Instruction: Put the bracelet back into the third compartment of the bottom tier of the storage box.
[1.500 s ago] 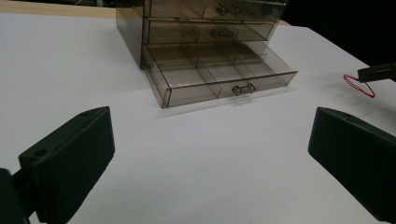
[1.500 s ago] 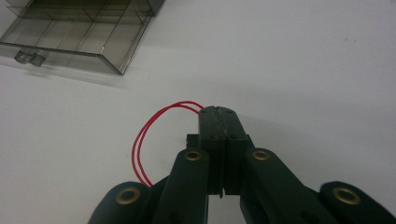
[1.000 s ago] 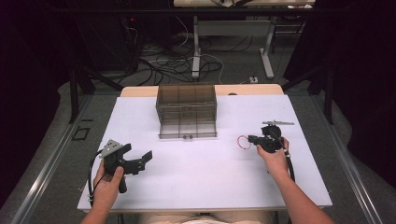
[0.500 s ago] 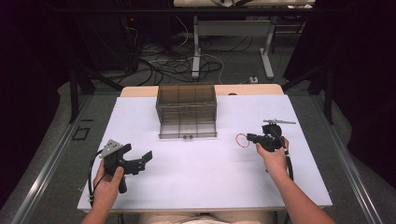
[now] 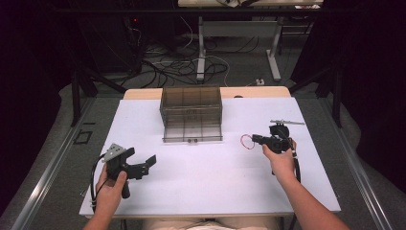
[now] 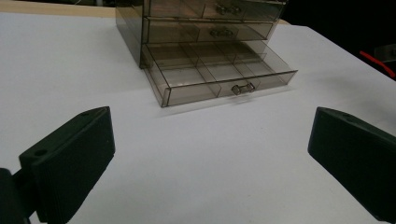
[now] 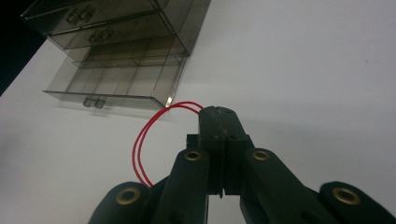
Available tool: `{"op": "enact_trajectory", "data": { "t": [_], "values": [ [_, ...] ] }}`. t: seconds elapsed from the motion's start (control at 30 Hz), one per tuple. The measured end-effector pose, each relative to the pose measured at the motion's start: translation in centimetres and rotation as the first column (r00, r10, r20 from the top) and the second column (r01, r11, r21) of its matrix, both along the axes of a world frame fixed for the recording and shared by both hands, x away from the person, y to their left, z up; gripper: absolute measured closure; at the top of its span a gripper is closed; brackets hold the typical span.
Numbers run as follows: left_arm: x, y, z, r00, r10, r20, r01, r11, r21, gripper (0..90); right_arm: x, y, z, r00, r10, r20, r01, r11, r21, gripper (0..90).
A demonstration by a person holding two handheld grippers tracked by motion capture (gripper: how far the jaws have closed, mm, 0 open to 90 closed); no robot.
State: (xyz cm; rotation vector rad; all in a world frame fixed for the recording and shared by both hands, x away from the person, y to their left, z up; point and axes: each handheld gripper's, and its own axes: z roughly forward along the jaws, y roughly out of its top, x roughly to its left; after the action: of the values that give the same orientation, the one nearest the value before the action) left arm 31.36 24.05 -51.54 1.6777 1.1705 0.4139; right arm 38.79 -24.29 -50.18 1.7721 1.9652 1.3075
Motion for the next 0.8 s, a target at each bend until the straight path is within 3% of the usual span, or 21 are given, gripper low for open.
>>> {"op": "enact_trajectory", "data": {
  "t": [0.8],
  "values": [
    [0.0, 0.0, 0.0, 1.0000, -0.004, 0.000, 0.004, 1.0000, 0.003, 0.6, 1.4, 1.4, 2.6, 0.9998, 0.014, 0.014, -0.014, 1.000, 0.017, 90.0]
  ]
}}
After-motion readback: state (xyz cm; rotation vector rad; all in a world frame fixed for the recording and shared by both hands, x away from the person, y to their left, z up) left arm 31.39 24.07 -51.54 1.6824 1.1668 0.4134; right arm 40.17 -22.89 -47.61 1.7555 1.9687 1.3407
